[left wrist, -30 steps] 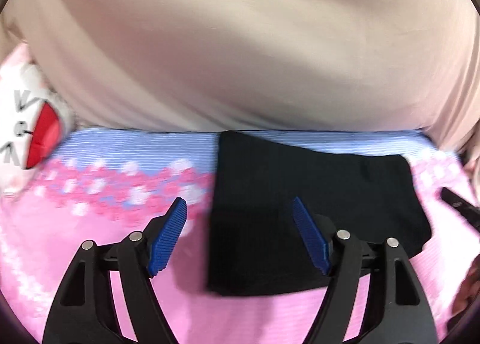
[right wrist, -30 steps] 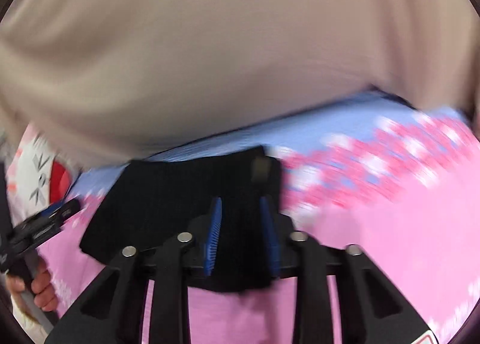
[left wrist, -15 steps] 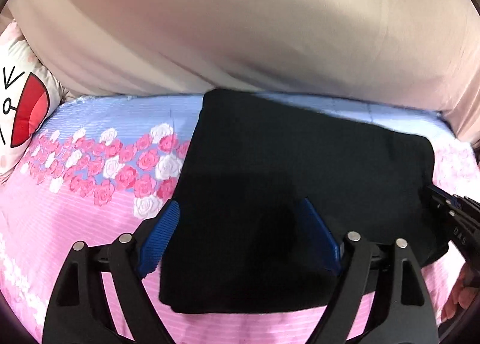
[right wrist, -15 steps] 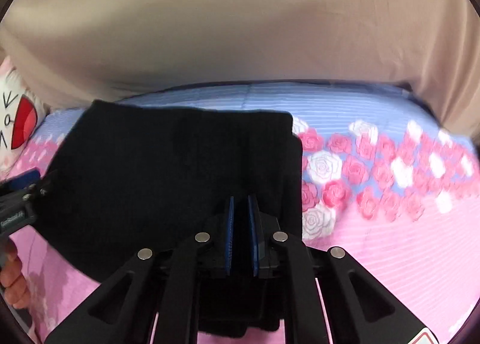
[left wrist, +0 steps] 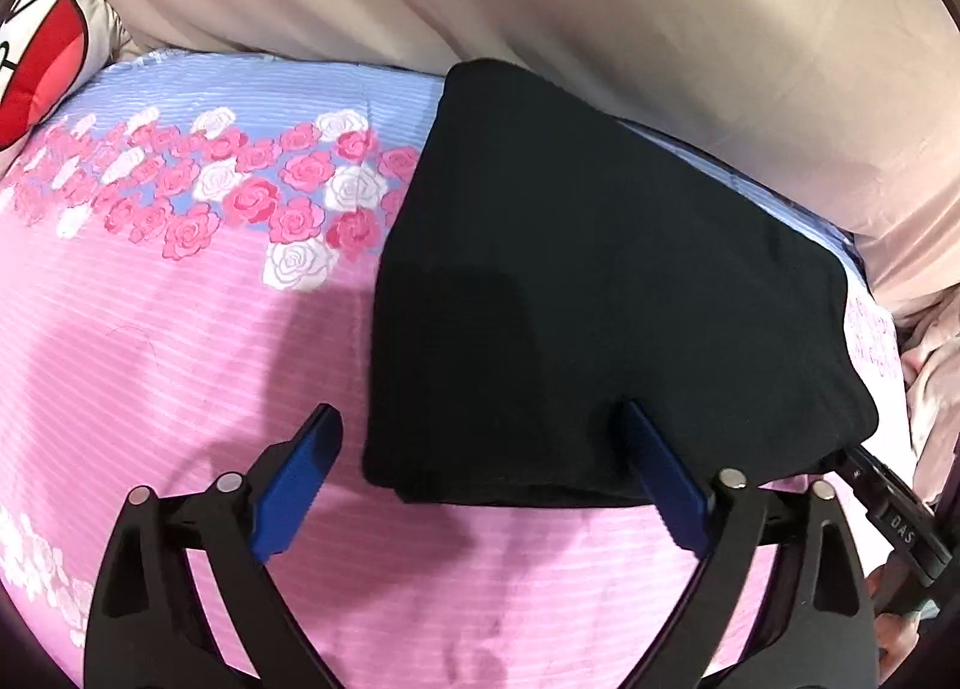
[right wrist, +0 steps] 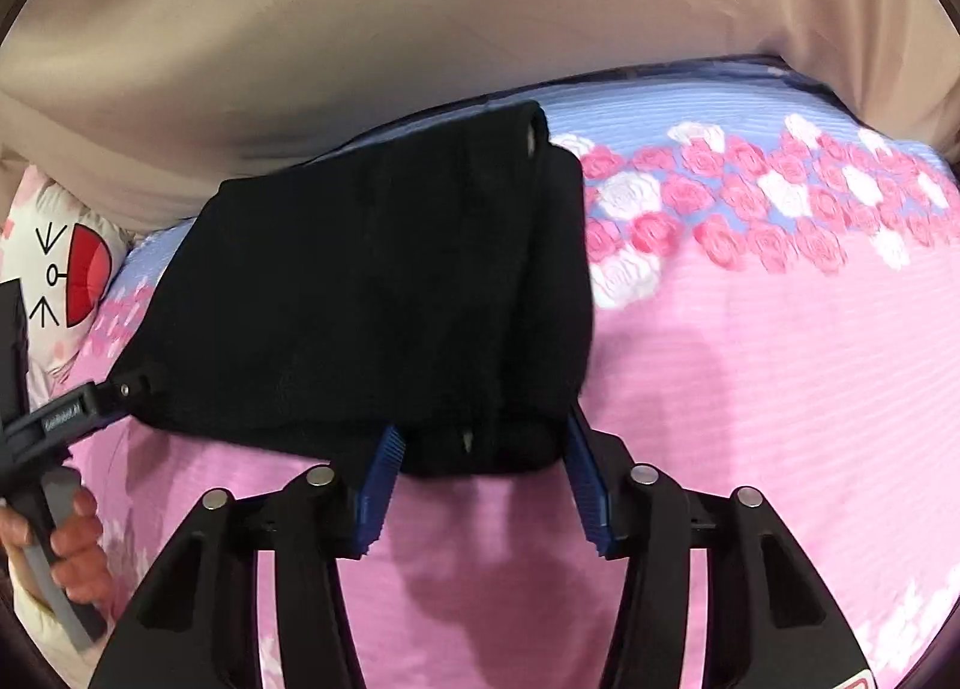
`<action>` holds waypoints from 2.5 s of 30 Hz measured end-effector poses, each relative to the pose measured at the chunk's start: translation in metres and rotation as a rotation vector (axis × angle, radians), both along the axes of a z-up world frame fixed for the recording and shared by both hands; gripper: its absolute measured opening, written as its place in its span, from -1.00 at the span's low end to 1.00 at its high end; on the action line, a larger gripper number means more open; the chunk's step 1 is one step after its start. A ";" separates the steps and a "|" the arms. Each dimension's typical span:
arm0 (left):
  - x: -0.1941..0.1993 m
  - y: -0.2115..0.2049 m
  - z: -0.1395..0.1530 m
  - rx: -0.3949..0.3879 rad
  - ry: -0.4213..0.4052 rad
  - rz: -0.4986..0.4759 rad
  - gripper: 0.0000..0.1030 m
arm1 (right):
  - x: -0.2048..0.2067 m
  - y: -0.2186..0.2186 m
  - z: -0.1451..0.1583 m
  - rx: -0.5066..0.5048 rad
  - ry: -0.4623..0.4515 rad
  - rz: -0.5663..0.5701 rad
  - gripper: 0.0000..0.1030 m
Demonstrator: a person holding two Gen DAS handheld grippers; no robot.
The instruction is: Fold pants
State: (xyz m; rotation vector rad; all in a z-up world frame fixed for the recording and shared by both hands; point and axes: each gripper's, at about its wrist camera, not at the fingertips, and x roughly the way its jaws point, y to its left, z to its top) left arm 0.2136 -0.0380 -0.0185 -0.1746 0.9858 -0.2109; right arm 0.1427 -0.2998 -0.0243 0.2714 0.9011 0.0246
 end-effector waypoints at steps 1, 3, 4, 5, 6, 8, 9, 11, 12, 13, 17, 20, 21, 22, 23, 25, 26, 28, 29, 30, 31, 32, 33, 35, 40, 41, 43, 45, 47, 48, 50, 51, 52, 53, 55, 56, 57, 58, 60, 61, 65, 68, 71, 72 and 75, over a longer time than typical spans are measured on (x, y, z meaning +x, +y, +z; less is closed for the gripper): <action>-0.002 -0.001 0.004 -0.002 -0.018 -0.003 0.75 | -0.001 0.002 0.008 -0.007 -0.005 0.004 -0.05; -0.010 -0.004 0.019 0.020 -0.075 -0.007 0.77 | -0.004 0.003 0.020 -0.014 -0.019 0.003 -0.01; -0.012 -0.005 0.024 0.038 -0.097 -0.007 0.81 | -0.009 0.001 0.026 -0.027 -0.032 -0.014 0.00; -0.016 -0.005 0.028 0.060 -0.115 -0.002 0.81 | -0.014 -0.001 0.029 -0.031 -0.044 -0.020 0.01; -0.017 -0.006 0.030 0.071 -0.125 -0.001 0.82 | -0.021 -0.004 0.032 -0.008 -0.066 -0.021 0.01; -0.014 -0.008 0.026 0.108 -0.123 0.009 0.82 | -0.021 -0.006 0.033 0.043 -0.075 -0.003 0.13; -0.012 -0.012 0.023 0.122 -0.120 0.004 0.82 | -0.014 -0.003 0.030 0.054 -0.061 0.022 0.17; -0.015 -0.019 0.019 0.154 -0.111 -0.005 0.82 | 0.003 0.002 0.016 0.027 -0.019 0.025 0.19; -0.016 -0.022 0.018 0.165 -0.111 -0.011 0.82 | 0.010 0.002 0.008 0.034 -0.002 0.021 0.16; -0.019 -0.024 0.018 0.173 -0.113 -0.018 0.82 | 0.016 0.002 0.001 0.069 0.005 0.036 -0.25; -0.027 -0.021 0.025 0.175 -0.115 -0.018 0.82 | 0.020 0.013 0.032 0.016 -0.074 0.076 -0.69; -0.030 -0.015 0.030 0.178 -0.127 -0.011 0.83 | 0.015 0.015 0.054 -0.064 -0.141 0.079 -0.67; -0.030 -0.014 0.029 0.185 -0.131 -0.012 0.84 | 0.023 0.010 0.039 -0.099 -0.095 0.064 -0.64; -0.030 -0.014 0.027 0.196 -0.129 -0.008 0.84 | 0.030 0.005 0.019 -0.114 -0.036 0.047 -0.54; -0.028 -0.014 0.023 0.209 -0.121 -0.005 0.84 | 0.034 -0.002 -0.001 -0.092 0.004 0.038 -0.50; -0.026 -0.011 0.017 0.215 -0.105 -0.001 0.84 | 0.023 -0.017 0.001 0.029 -0.044 0.007 -0.54; -0.025 -0.009 0.016 0.214 -0.100 0.002 0.84 | 0.017 -0.020 0.016 0.045 -0.057 -0.032 -0.54; -0.023 -0.007 0.016 0.212 -0.099 0.014 0.84 | 0.009 -0.011 0.044 -0.011 -0.145 -0.028 -0.54; -0.022 -0.008 0.016 0.211 -0.102 0.017 0.84 | 0.009 0.000 0.060 -0.057 -0.182 -0.011 -0.54; -0.021 -0.010 0.016 0.216 -0.105 0.018 0.84 | 0.012 0.007 0.066 -0.067 -0.198 0.006 -0.54; -0.020 -0.011 0.016 0.224 -0.108 0.022 0.84 | 0.019 0.013 0.067 -0.070 -0.200 0.033 -0.54; -0.018 -0.014 0.016 0.234 -0.111 0.025 0.84 | 0.037 0.019 0.061 -0.091 -0.171 0.058 -0.56; -0.016 -0.016 0.015 0.244 -0.109 0.027 0.84 | 0.049 0.020 0.047 -0.126 -0.134 0.053 -0.57; -0.015 -0.018 0.012 0.257 -0.105 0.029 0.84 | 0.082 0.017 0.010 -0.193 0.002 0.023 -0.66; -0.015 -0.018 0.010 0.262 -0.103 0.024 0.84 | 0.054 0.018 0.036 -0.070 -0.131 -0.002 -0.68; -0.015 -0.018 0.010 0.262 -0.105 0.020 0.84 | 0.050 0.022 0.035 -0.107 -0.138 0.000 -0.67; -0.016 -0.018 0.010 0.264 -0.108 0.022 0.84 | 0.061 0.027 0.004 -0.238 -0.038 -0.011 -0.69; -0.019 -0.019 0.011 0.256 -0.105 0.017 0.84 | 0.055 0.025 0.003 -0.246 -0.069 -0.030 -0.71; -0.025 -0.019 0.014 0.266 -0.122 0.017 0.84 | 0.039 0.030 0.020 -0.206 -0.091 -0.043 -0.66; -0.029 -0.018 0.016 0.275 -0.131 0.019 0.84 | 0.023 0.034 0.031 -0.162 -0.151 -0.023 -0.66; -0.034 -0.017 0.019 0.280 -0.141 0.022 0.84 | 0.009 0.039 0.029 -0.188 -0.159 -0.013 -0.60; -0.036 -0.016 0.020 0.278 -0.144 0.022 0.84 | 0.012 0.039 0.013 -0.230 -0.108 -0.011 -0.60; -0.038 -0.016 0.021 0.277 -0.144 0.020 0.84 | 0.018 0.035 -0.006 -0.232 -0.056 -0.005 -0.63; -0.042 -0.015 0.022 0.274 -0.144 0.020 0.84 | 0.011 0.030 -0.004 -0.215 -0.101 -0.018 -0.68; -0.053 -0.015 0.027 0.270 -0.157 0.009 0.84 | -0.005 0.029 0.010 -0.177 -0.086 -0.037 -0.65; -0.060 -0.014 0.030 0.274 -0.167 0.010 0.84 | -0.018 0.029 0.020 -0.147 -0.106 -0.046 -0.50; -0.066 -0.013 0.032 0.276 -0.175 0.011 0.84 | -0.037 0.030 0.031 -0.107 -0.143 -0.037 -0.50; -0.076 -0.011 0.035 0.270 -0.188 0.005 0.84 | -0.050 0.032 0.037 -0.087 -0.162 -0.025 -0.48; -0.091 -0.010 0.040 0.268 -0.202 -0.002 0.84 | -0.084 0.036 0.046 -0.085 -0.197 -0.033 -0.44; -0.097 -0.009 0.042 0.265 -0.206 -0.003 0.84 | -0.098 0.039 0.047 -0.086 -0.202 -0.037 -0.33; -0.132 -0.004 0.049 0.240 -0.209 -0.008 0.84 | -0.139 0.041 0.042 -0.098 -0.220 -0.098 -0.06; -0.162 0.001 0.053 0.254 -0.226 0.008 0.85 | -0.171 0.040 0.034 -0.097 -0.219 -0.131 0.04; -0.189 0.005 0.054 0.250 -0.221 0.006 0.89 | -0.197 0.039 0.024 -0.081 -0.209 -0.135 0.18; -0.199 0.007 0.053 0.250 -0.217 -0.002 0.90 | -0.206 0.040 0.023 -0.084 -0.204 -0.133 0.19; -0.223 0.011 0.051 0.252 -0.212 -0.006 0.90 | -0.230 0.048 0.021 -0.106 -0.207 -0.129 0.30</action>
